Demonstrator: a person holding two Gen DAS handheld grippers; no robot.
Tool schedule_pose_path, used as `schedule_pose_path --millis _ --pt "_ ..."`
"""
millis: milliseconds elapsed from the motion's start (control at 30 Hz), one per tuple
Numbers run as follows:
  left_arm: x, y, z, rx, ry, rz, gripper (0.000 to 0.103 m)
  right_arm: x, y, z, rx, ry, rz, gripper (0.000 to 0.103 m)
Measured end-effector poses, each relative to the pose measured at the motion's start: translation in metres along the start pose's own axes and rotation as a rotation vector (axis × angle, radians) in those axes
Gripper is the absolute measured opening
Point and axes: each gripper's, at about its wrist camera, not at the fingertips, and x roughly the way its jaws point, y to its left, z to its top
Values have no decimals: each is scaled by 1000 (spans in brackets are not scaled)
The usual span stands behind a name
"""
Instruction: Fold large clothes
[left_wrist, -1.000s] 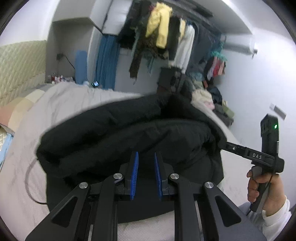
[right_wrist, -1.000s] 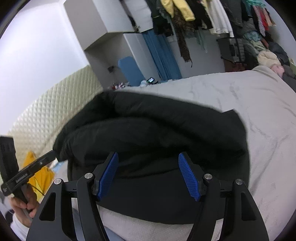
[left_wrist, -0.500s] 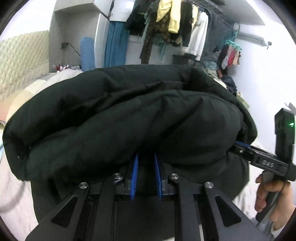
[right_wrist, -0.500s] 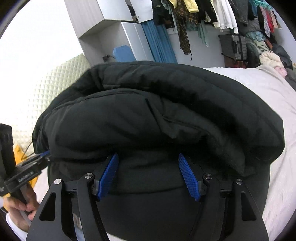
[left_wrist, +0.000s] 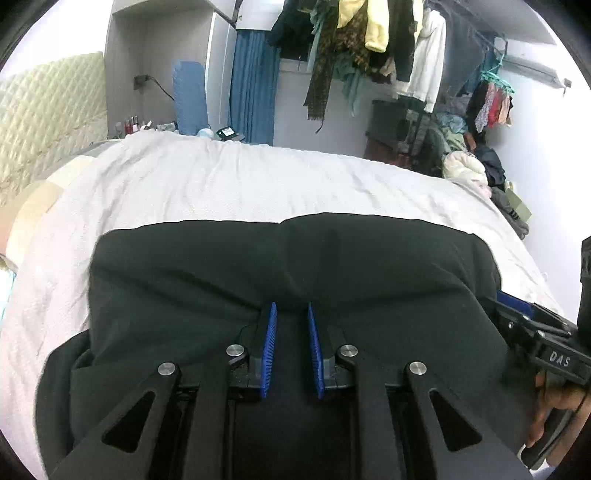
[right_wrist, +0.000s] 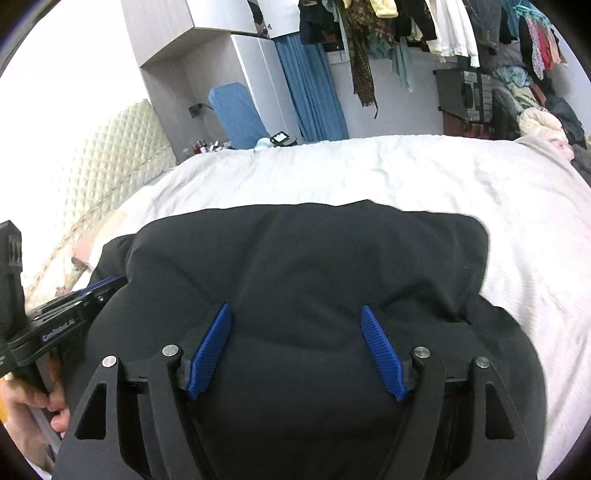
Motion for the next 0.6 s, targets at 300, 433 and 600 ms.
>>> schedule_pose_path --millis 300,433,600 --pt "55 2 28 18 35 21 17 39 -6 20 -6 -9 -30 77" --pt "70 14 30 -14 44 -5 17 53 -11 26 23 -13 -15 79" --pt "68 26 35 -17 55 -68 17 51 -17 29 27 13 35 80"
